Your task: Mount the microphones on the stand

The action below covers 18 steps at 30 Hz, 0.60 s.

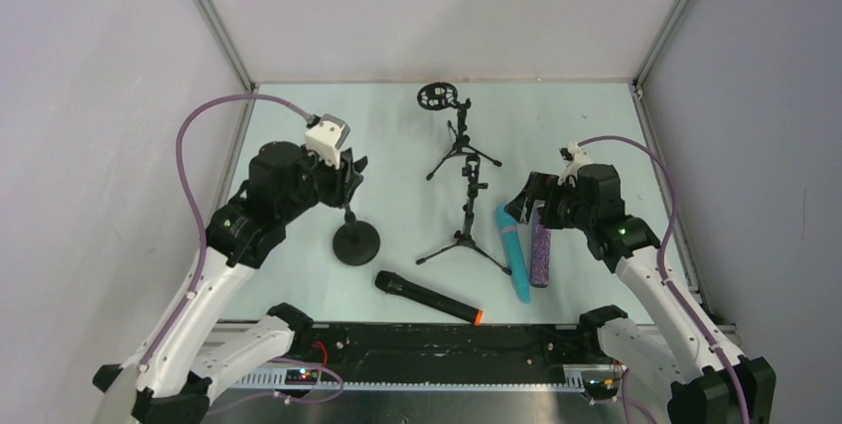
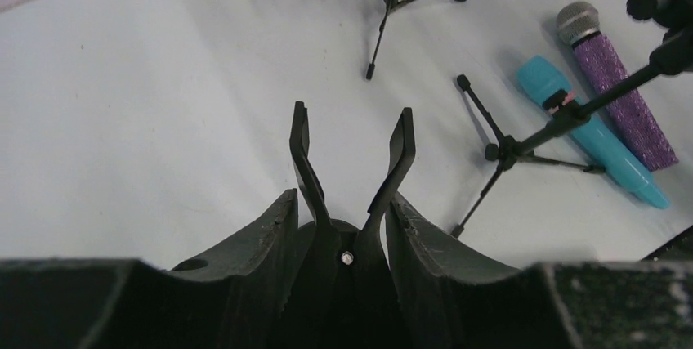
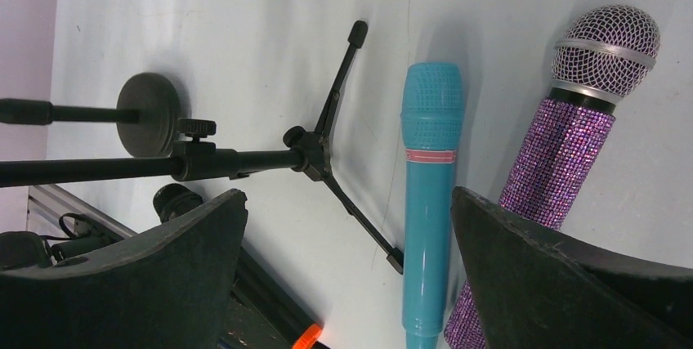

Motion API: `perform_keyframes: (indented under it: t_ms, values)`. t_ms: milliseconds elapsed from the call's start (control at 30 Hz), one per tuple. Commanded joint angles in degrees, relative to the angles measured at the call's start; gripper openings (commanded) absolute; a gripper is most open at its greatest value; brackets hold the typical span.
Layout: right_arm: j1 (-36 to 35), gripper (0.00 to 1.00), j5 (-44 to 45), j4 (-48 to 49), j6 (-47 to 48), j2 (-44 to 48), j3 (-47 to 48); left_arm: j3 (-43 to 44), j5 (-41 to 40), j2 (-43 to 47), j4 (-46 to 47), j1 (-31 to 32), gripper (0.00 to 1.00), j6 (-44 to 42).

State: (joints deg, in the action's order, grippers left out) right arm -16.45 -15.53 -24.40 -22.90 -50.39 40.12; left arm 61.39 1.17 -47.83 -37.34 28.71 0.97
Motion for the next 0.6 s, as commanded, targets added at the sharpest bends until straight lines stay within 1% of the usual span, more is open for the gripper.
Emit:
perform_keyframes:
  t_ms: [0, 67, 133, 233, 400, 567]
  values:
    - [-0.1, 1.0, -0.5, 0.8, -0.4, 1.9, -0.2, 6.7, 1.2, -3.5, 7.5, 0.3, 0.0, -4.2]
    - [-0.1, 1.0, -0.4, 0.5, -0.3, 2.4, -0.3, 8.1, 2.5, -5.3, 8.1, 0.2, 0.0, -5.2]
    - [0.0, 1.0, -0.2, 0.2, -0.2, 2.9, -0.5, 9.2, 6.3, -6.8, 9.0, 0.2, 0.0, -7.4]
    - [0.0, 1.0, -0.2, 0.0, -0.3, 3.7, -1.0, 10.3, 10.0, -9.2, 10.9, 0.2, 0.0, -9.8]
    - [0.1, 1.0, 0.0, -0.6, -0.1, 4.3, -1.1, 14.8, 18.5, -14.4, 11.9, 0.2, 0.0, -10.7]
    - [0.1, 1.0, 0.3, -1.2, 0.1, 5.0, -1.4, 19.0, 22.9, -20.3, 12.0, 0.3, 0.0, -11.3]
